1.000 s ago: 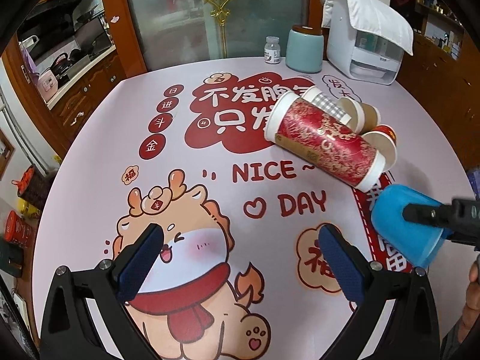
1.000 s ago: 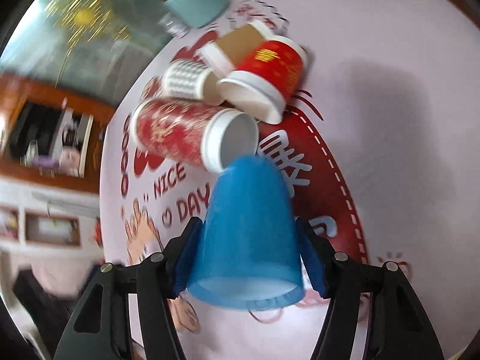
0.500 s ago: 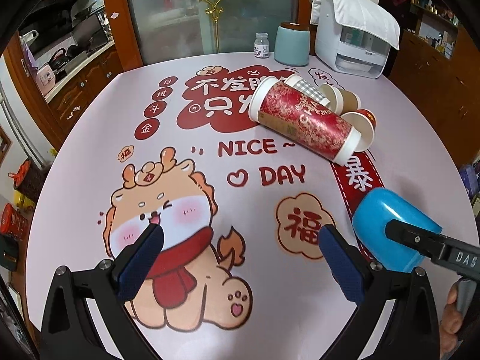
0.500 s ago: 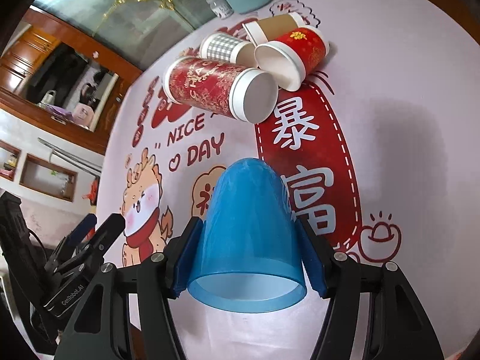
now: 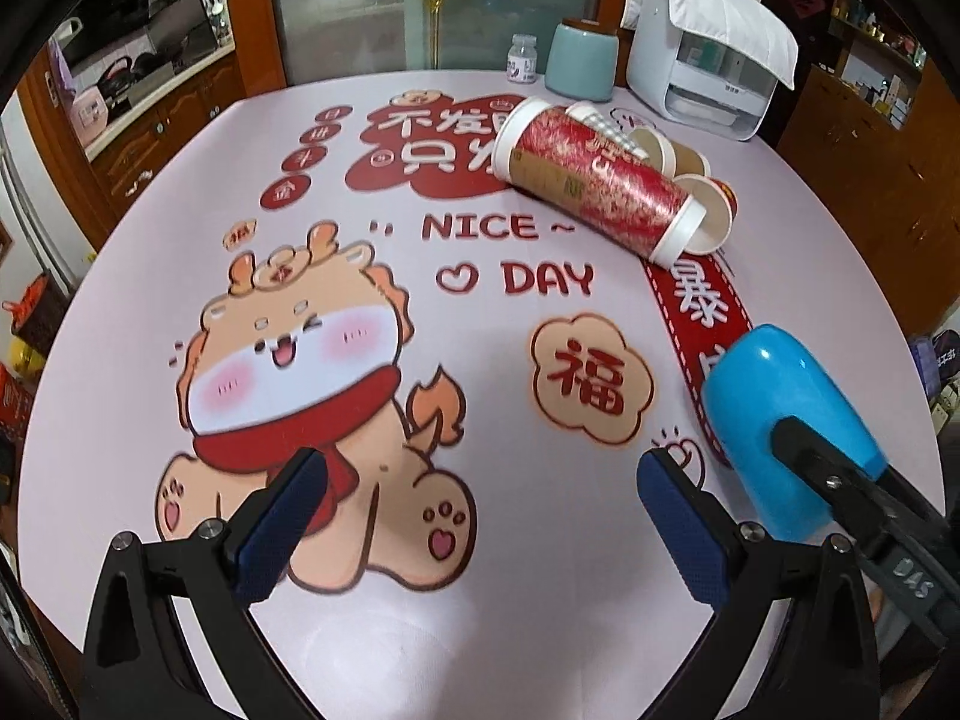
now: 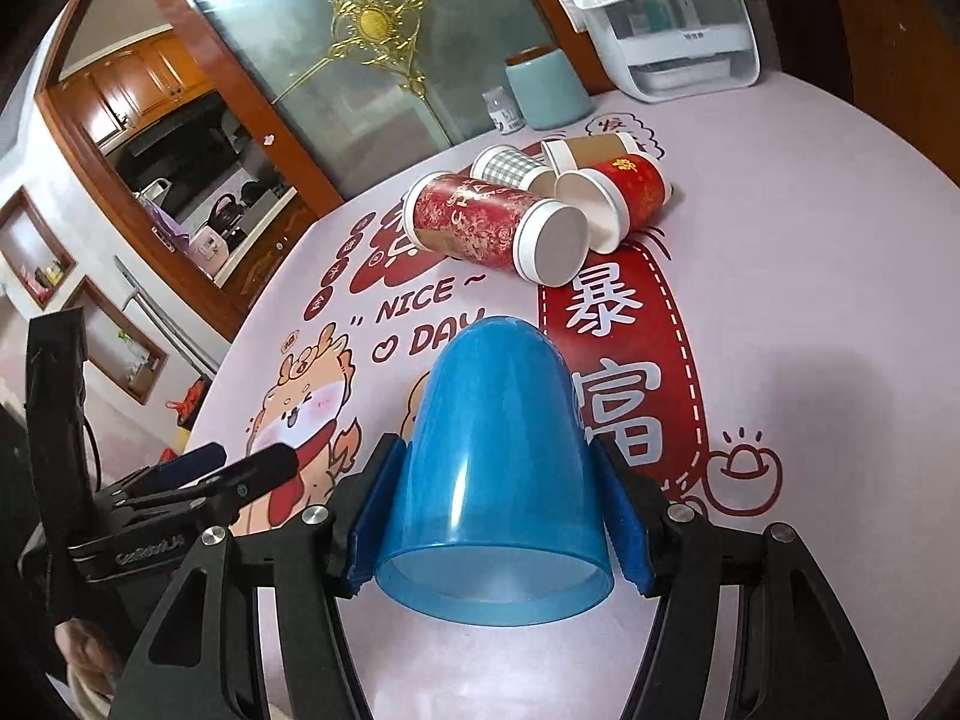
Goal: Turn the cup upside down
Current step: 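Lift the blue cup with the right gripper and rotate it rim-down, then lower the blue cup rim-down onto the table with the right gripper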
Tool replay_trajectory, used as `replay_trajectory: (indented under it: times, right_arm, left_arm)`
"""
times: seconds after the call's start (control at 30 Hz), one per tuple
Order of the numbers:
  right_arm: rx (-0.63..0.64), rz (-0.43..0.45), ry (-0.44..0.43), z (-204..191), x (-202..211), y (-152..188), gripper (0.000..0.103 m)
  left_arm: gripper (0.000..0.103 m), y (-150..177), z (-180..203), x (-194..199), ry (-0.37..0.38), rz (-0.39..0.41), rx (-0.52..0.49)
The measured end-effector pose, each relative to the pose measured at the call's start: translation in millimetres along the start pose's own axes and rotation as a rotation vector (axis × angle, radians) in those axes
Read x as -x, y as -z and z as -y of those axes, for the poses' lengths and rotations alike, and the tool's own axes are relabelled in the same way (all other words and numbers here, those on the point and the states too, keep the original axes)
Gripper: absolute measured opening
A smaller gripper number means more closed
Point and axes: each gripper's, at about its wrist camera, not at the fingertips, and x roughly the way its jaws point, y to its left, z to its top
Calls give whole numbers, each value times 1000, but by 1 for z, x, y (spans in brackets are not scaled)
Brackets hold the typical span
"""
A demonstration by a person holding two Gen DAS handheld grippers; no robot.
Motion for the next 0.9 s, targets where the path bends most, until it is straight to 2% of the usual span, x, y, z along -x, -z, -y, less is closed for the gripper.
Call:
replay_trajectory:
  times: [0.23,0.4,0.57,0.7,0.8,0.9]
  right_arm:
    - [23,-45,40,-1,-28,16,62]
    - [-11,-149,11,2,-38,16,63]
    - [-44,-194,-12,6,-38,15,64]
    - [-50,-201,-39,7,-35,11,64]
    - [-55,-197,-70,8,-29,7,71]
    - [-49,-188,-88,8,-22,1,72]
  left_arm:
    - [102,10,-5,-5,-10,-23,17]
    - [102,8,-4,-6,0,-23,20]
    - [102,7,0,-7,17,-29,13]
    - [102,4,2,-8,73,-49,18]
    - [102,2,2,-10,119,-67,31]
    - [102,0,5,-12,156,-83,41]
